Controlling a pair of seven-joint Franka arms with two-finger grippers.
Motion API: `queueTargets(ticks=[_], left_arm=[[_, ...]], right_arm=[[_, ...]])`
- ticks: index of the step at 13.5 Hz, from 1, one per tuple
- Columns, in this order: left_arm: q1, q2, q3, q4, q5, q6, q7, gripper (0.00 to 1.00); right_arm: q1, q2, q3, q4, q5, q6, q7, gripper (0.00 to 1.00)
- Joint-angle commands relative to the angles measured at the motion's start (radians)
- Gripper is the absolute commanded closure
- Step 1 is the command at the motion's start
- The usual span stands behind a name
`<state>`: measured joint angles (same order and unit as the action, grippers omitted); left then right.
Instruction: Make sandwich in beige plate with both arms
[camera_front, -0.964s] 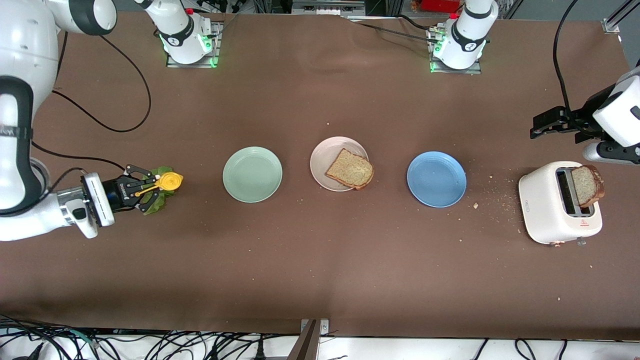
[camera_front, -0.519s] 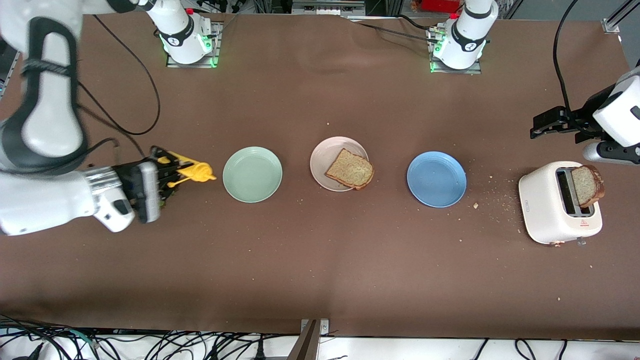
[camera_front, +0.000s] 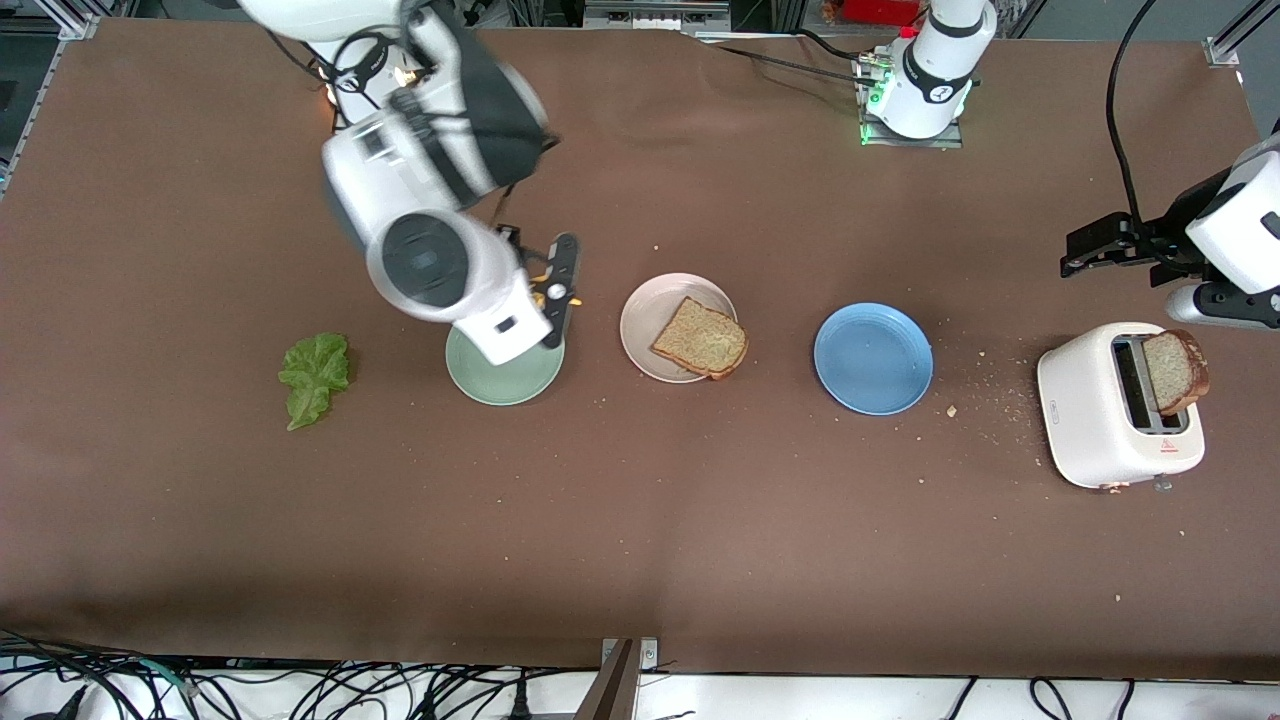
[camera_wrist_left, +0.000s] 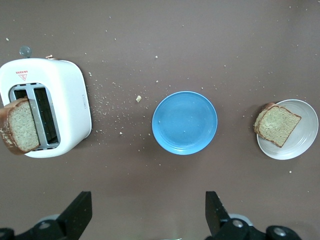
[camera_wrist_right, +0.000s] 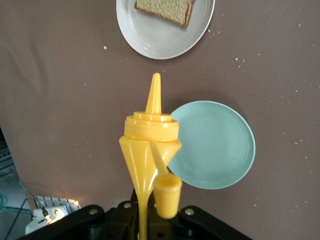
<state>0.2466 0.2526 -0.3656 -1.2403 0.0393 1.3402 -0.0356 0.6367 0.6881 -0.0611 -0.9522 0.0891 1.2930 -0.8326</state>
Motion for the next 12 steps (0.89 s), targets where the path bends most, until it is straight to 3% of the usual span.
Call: queueTargets(ticks=[1,9,12], left_arm=[[0.000,-0.010,-0.003,0.005,0.025,-0.015,0.003,0.00],[0.003,-0.010,-0.001,0.005,0.025,-0.026,-0.001,0.00],[0.005,-0.010,0.001,0.005,0.025,-0.026,-0.003,0.00]], right_arm=[[0.089,0.028,-0.014,0.006,-0.122,0.015,0.013,1.00],[0.368,0.203,-0.014,0.001,-0.517,0.055,0.009,1.00],[0.385,0.232,-0.014,-0.003,-0.531,0.058,0.004,1.00]])
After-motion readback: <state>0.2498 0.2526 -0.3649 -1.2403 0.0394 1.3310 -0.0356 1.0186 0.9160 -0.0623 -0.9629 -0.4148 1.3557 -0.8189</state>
